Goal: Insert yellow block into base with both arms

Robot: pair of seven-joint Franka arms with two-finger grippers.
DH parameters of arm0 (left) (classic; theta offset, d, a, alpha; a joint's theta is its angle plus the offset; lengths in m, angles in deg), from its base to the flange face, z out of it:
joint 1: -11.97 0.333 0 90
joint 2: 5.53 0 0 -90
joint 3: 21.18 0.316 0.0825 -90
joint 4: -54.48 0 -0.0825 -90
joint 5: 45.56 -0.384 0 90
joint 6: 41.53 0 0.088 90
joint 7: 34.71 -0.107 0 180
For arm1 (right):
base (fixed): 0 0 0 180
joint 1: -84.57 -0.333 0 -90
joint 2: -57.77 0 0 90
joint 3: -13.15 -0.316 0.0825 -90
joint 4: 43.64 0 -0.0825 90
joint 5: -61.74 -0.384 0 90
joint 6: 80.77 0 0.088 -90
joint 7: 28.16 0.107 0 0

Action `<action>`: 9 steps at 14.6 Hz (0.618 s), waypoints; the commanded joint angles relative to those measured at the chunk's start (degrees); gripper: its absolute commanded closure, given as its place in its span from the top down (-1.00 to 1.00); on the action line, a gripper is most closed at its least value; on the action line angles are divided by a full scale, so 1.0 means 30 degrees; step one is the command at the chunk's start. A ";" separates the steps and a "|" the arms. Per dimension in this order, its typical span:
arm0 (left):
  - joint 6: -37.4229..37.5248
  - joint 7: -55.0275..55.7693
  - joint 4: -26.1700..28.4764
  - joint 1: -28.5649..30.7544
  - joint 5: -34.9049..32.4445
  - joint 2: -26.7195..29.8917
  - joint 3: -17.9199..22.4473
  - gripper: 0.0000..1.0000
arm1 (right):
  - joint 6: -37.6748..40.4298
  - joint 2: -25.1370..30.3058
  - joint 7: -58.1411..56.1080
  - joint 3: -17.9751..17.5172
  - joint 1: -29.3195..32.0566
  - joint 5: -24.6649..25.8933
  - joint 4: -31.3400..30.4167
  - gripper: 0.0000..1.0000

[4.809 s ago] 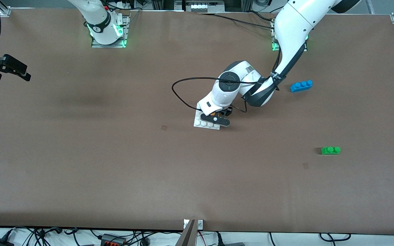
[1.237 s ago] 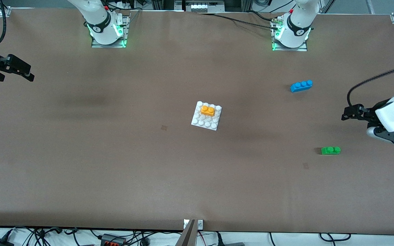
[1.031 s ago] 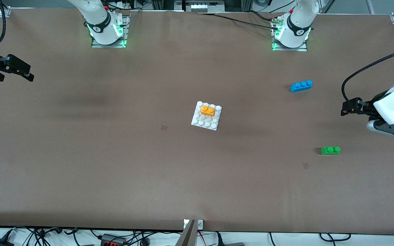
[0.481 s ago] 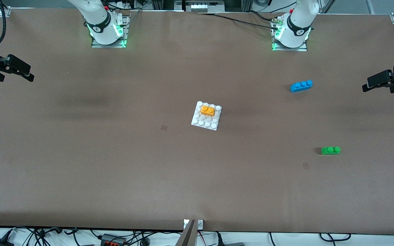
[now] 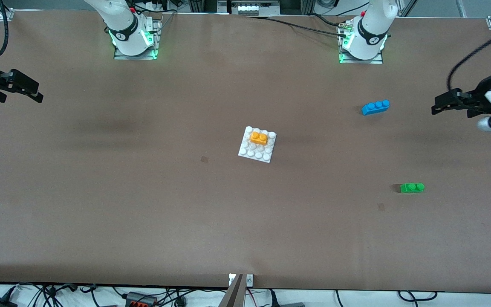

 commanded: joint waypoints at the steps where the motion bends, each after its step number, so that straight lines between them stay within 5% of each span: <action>1: 0.0013 0.0030 0.0112 -0.0048 -0.0575 0.0343 0.0391 1.00 | 0.0057 -0.0173 -0.0287 0.0096 -0.0030 -0.0137 0.0418 1.00; 9: -0.0017 0.0294 0.0025 -0.0048 -0.0809 0.0167 0.0422 1.00 | 0.0057 -0.0144 -0.0287 0.0096 -0.0030 -0.0137 0.0418 1.00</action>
